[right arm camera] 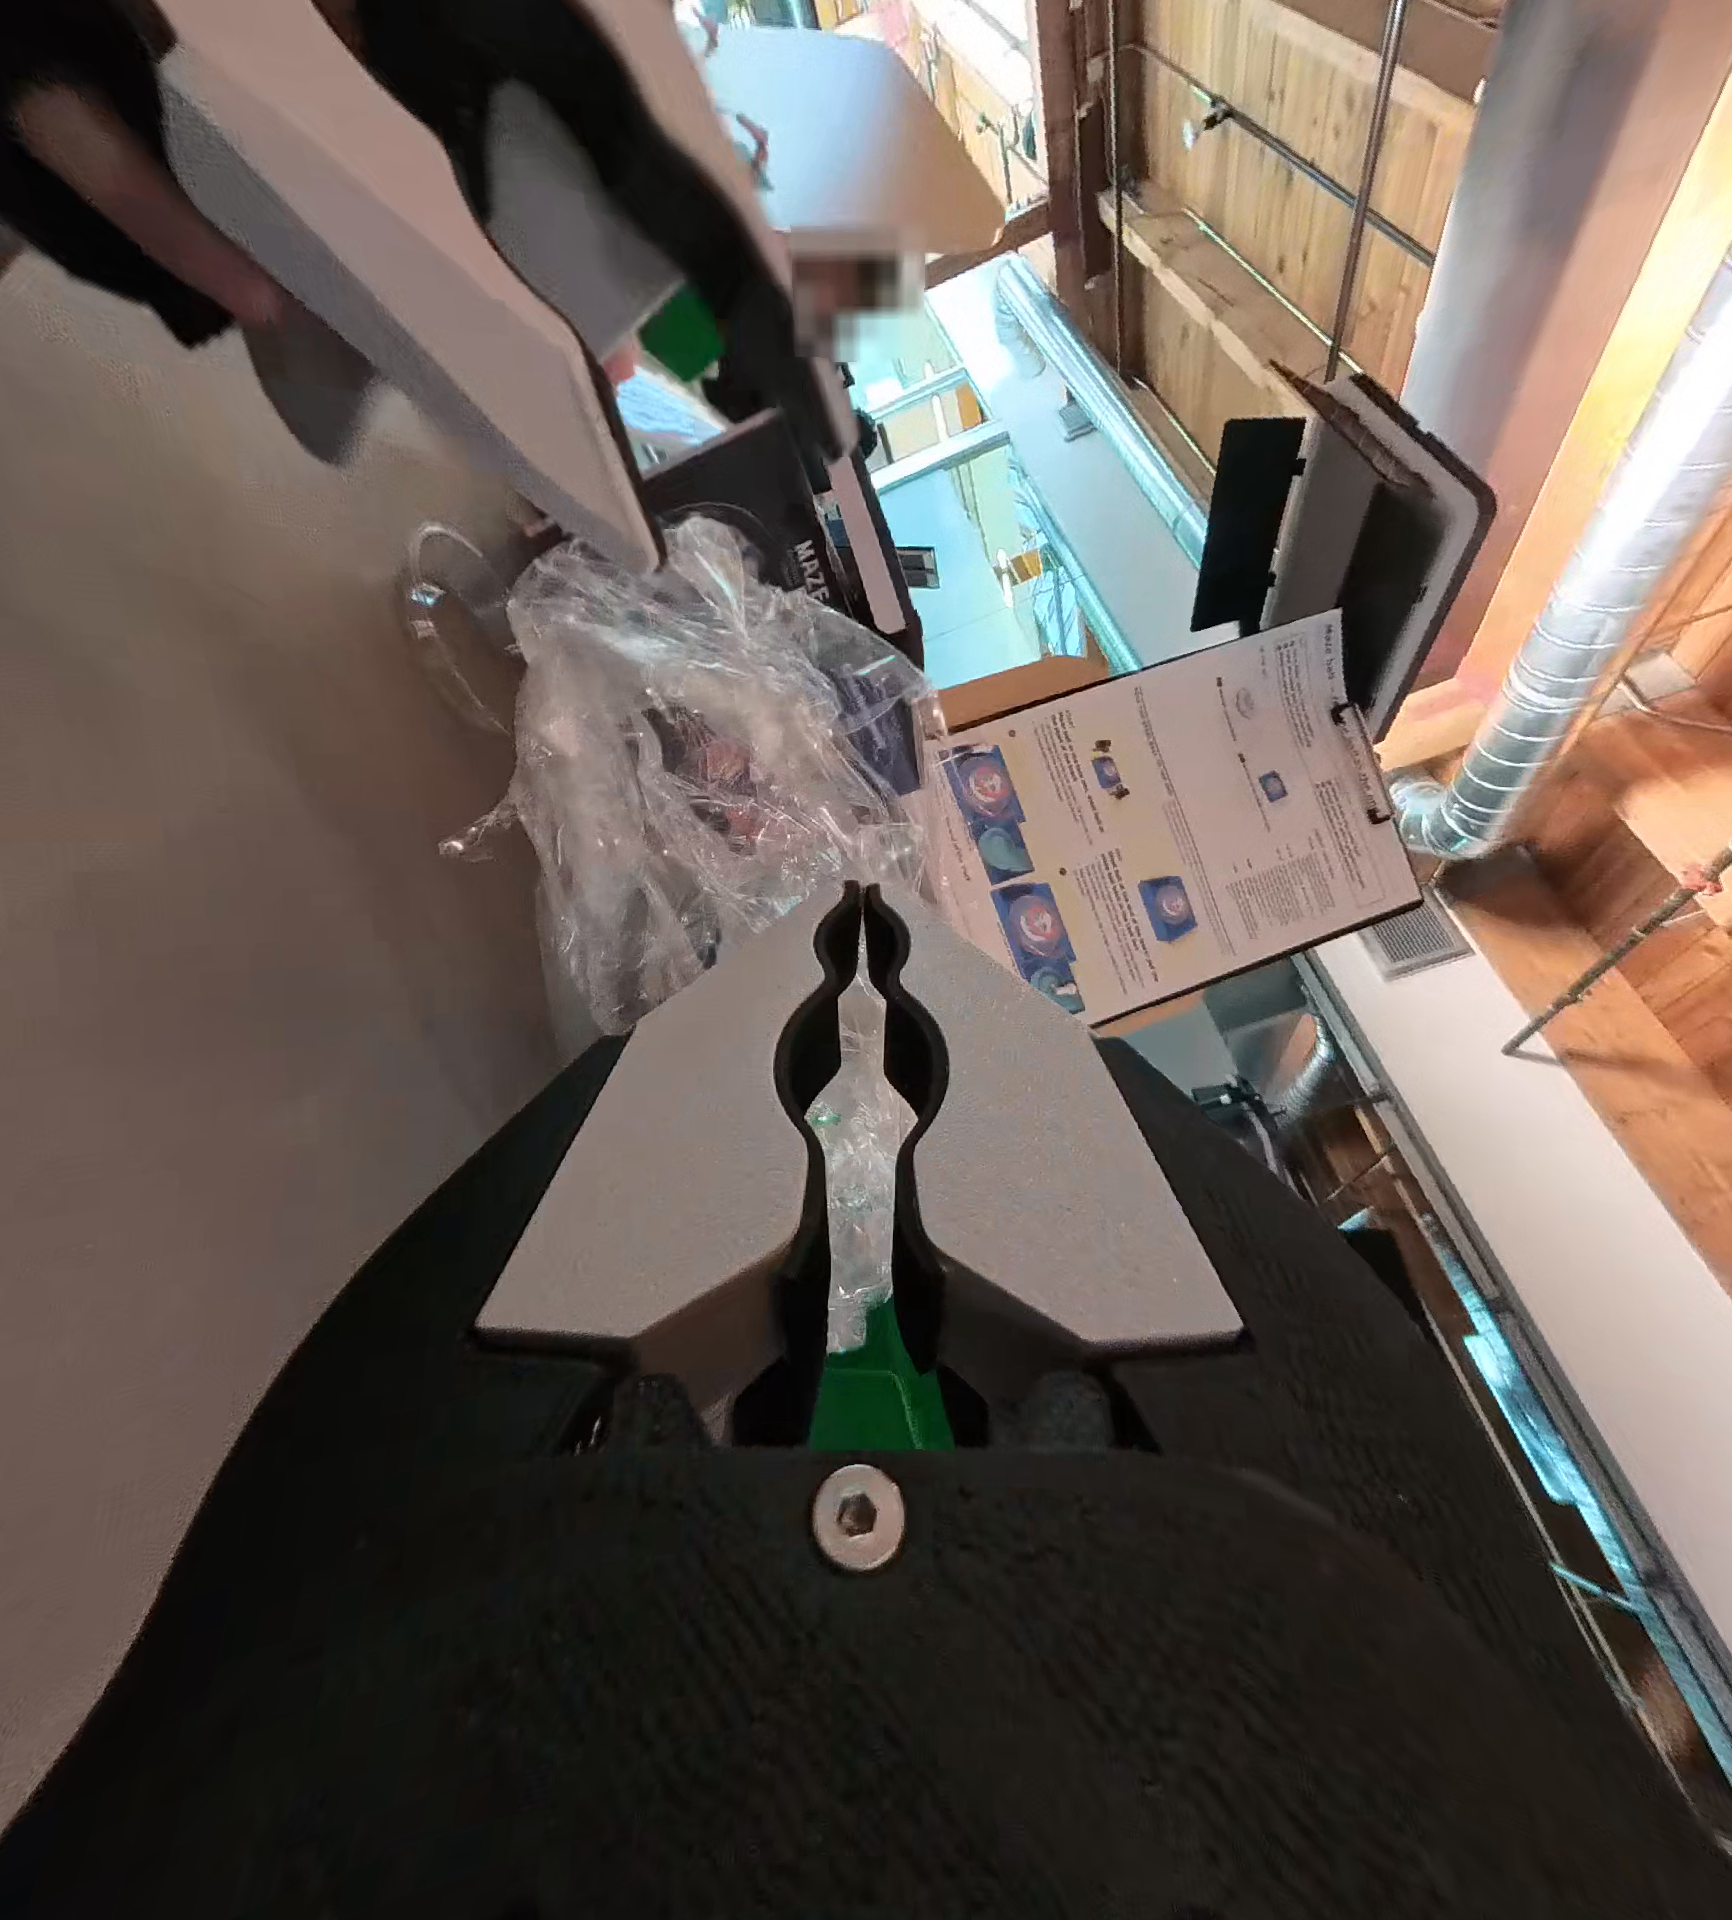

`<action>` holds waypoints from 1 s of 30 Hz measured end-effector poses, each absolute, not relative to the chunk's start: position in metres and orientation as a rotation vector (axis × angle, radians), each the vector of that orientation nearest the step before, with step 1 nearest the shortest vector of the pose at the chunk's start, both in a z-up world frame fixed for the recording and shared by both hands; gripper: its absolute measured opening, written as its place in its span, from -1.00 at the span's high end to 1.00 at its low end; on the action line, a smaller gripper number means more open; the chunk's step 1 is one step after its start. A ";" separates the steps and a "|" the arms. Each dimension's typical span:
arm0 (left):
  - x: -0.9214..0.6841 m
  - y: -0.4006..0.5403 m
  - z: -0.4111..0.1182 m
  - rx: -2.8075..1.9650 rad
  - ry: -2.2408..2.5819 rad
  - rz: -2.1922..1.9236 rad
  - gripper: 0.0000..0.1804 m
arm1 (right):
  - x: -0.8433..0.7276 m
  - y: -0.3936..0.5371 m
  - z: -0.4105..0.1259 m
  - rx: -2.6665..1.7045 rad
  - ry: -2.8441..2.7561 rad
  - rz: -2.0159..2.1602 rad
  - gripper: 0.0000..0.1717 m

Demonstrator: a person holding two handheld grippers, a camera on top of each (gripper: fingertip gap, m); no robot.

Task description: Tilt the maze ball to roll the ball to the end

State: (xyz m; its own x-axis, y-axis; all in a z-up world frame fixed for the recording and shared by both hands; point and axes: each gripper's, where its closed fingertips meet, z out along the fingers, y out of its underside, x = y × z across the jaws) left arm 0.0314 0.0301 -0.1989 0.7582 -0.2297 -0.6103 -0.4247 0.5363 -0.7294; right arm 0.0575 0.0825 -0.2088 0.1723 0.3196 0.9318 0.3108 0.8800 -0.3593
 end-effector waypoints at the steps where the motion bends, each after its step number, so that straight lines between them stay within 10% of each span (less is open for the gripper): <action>1: 0.034 0.029 -0.193 -1.025 0.747 0.137 0.42 | 0.058 0.081 -0.207 -0.531 -1.418 0.009 1.00; 10: 0.047 0.061 -0.194 -1.477 0.764 -0.214 0.58 | 0.059 0.068 -0.217 -0.439 -1.486 -0.141 1.00; 12: 0.053 0.066 -0.210 -1.570 0.845 -0.175 1.00 | 0.060 0.065 -0.218 -0.433 -1.499 -0.164 1.00; 30: -0.004 0.082 -0.128 -1.251 0.541 0.281 1.00 | 0.104 0.062 -0.296 -0.869 -1.913 0.010 1.00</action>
